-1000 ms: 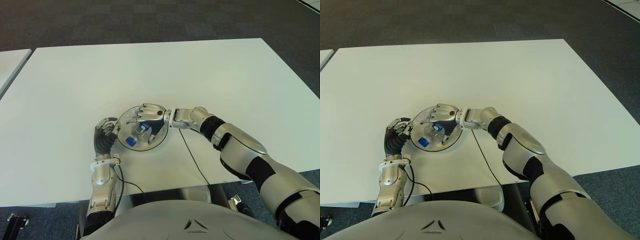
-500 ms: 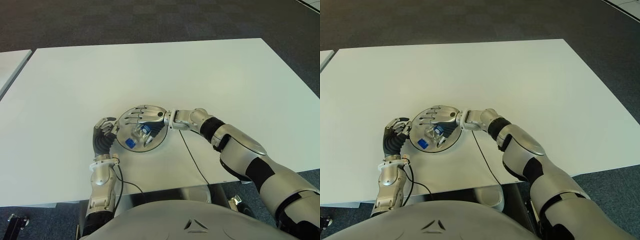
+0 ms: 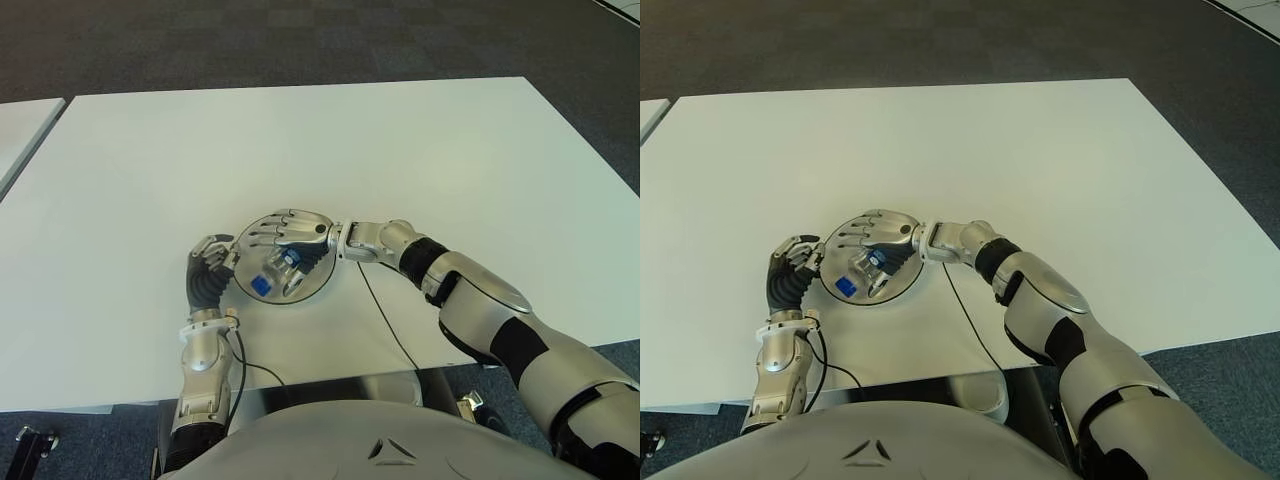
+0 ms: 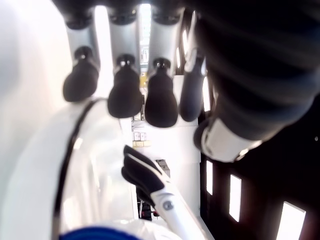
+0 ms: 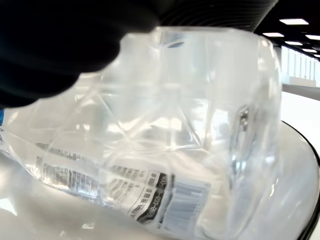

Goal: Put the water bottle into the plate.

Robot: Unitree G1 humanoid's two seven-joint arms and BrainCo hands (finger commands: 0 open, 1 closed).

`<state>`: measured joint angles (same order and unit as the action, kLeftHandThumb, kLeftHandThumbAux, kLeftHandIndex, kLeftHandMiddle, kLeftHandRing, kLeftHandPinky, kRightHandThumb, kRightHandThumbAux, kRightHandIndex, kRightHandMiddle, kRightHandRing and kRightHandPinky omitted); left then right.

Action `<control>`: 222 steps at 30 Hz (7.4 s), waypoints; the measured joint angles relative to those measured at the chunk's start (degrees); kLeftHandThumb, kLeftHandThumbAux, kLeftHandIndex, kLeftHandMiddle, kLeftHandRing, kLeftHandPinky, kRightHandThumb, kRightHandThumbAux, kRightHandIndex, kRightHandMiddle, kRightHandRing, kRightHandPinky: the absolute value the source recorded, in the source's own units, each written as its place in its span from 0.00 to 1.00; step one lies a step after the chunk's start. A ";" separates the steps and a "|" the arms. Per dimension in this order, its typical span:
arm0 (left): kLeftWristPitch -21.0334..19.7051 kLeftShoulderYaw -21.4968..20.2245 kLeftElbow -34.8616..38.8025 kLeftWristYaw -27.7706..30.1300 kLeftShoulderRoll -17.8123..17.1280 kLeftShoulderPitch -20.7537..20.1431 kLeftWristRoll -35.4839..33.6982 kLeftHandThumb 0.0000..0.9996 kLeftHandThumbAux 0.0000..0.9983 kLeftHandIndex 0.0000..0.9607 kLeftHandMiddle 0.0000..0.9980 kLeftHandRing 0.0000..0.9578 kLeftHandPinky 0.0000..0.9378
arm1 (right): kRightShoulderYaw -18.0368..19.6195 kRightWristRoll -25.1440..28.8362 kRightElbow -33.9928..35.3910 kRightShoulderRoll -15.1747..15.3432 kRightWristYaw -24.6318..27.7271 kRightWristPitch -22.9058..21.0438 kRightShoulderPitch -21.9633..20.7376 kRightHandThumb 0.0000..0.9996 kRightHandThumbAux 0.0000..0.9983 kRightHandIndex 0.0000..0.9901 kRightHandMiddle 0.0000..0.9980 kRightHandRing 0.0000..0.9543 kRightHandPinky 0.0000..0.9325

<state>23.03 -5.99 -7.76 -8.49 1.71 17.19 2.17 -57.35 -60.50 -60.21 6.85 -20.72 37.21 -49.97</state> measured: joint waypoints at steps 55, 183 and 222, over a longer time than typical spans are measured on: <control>-0.56 0.03 0.37 0.00 -0.09 0.21 0.15 0.70 0.72 0.45 0.77 0.81 0.81 | 22.90 16.78 26.54 14.72 7.60 -4.33 28.53 0.19 0.25 0.00 0.00 0.00 0.00; -0.25 -0.39 -1.42 0.46 -1.06 -0.85 -1.25 0.70 0.72 0.45 0.76 0.80 0.81 | 60.91 59.04 39.19 -10.12 11.15 -16.82 52.07 0.71 0.73 0.44 0.61 0.63 0.64; -0.33 -0.36 -1.41 0.46 -1.02 -0.81 -0.99 0.70 0.72 0.45 0.76 0.80 0.80 | 58.86 52.97 40.57 -10.16 6.10 -18.68 52.55 0.71 0.73 0.44 0.63 0.65 0.67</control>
<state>22.69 -6.35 -9.17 -8.03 0.70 16.38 1.18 1.51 -7.53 -19.64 -3.31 -14.63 18.53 2.58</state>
